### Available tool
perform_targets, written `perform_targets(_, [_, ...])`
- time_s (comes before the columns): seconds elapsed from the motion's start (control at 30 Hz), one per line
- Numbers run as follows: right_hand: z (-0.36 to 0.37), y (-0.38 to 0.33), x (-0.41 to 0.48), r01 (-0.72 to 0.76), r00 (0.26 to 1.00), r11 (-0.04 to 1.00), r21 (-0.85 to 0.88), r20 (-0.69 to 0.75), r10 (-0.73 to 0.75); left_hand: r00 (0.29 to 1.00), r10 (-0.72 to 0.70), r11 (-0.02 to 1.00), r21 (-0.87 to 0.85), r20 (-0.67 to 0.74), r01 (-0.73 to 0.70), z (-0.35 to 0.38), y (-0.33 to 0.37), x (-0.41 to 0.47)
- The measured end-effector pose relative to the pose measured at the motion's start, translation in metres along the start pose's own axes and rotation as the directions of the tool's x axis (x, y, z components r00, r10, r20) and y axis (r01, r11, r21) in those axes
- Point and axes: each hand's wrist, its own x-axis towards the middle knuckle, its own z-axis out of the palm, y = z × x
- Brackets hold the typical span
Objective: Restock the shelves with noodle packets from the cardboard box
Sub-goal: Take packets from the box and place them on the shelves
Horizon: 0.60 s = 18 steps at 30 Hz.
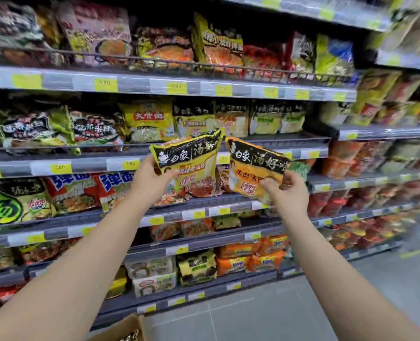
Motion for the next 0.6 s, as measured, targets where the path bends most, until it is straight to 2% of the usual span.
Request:
perform_targets(0.1, [-0.001, -0.006, 0.033, 0.059, 0.998, 0.998, 0.009, 0.005, -0.059, 0.998, 0.028, 0.999, 0.025, -0.048, -0.027, 0.014, 0.018, 0.016])
perform_targets(0.27, [0.010, -0.010, 0.089, 0.183, 0.983, 0.983, 0.024, -0.040, -0.182, 0.968, 0.229, 0.964, 0.161, -0.104, -0.211, 0.035, 0.014, 0.081])
perform_targets(0.37, [0.018, -0.009, 0.123, 0.261, 0.962, 0.965, -0.007, -0.079, -0.261, 0.938, 0.309, 0.943, 0.174, -0.154, -0.282, 0.053, 0.012, 0.123])
perform_targets(0.53, [0.035, -0.002, 0.175, 0.315, 0.940, 0.949, 0.003, -0.135, -0.312, 0.950, 0.276, 0.957, 0.132, -0.149, -0.257, 0.082, 0.000, 0.184])
perform_targets(0.6, [0.043, 0.002, 0.193, 0.320, 0.941, 0.947, -0.005, -0.117, -0.319, 0.975, 0.188, 0.977, 0.127, -0.116, -0.173, 0.091, -0.010, 0.205])
